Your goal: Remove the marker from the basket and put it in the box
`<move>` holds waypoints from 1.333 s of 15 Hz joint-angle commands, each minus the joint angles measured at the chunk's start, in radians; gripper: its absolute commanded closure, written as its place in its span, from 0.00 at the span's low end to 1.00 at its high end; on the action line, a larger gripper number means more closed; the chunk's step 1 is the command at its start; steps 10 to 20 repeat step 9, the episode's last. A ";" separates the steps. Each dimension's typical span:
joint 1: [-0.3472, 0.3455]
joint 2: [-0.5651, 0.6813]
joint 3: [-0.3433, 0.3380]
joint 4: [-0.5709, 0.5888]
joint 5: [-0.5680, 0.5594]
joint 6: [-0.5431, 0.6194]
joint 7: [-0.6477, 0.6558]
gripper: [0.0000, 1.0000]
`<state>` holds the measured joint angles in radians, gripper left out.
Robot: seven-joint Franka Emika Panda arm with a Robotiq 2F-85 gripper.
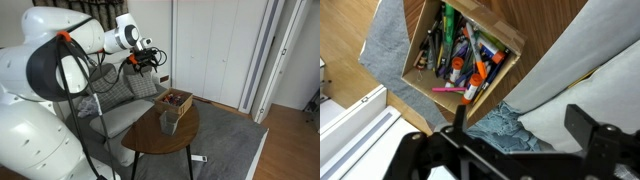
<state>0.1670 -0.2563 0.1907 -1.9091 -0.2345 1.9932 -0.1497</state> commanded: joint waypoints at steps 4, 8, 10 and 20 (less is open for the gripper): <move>0.006 -0.099 0.006 -0.096 0.000 -0.020 0.042 0.00; 0.006 -0.115 0.006 -0.118 0.000 -0.020 0.044 0.00; 0.006 -0.115 0.006 -0.119 0.000 -0.020 0.045 0.00; 0.006 -0.115 0.006 -0.119 0.000 -0.020 0.045 0.00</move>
